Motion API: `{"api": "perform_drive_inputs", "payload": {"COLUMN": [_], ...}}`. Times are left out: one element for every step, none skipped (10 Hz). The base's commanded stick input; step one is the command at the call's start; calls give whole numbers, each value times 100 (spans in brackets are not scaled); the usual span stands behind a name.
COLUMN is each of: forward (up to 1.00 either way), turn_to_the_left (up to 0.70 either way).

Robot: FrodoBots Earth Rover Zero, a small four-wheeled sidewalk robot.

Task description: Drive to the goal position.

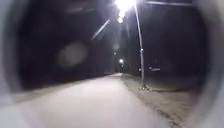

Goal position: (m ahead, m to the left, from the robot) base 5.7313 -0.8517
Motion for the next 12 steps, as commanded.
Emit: {"api": "perform_drive_inputs", "payload": {"forward": [100, 100, 100, 100, 100, 100, 100, 100, 100, 100, 100, 100], "turn_to_the_left": [0, 0, 0, 0, 0, 0, 0, 0, 0, 0, 0, 0]}}
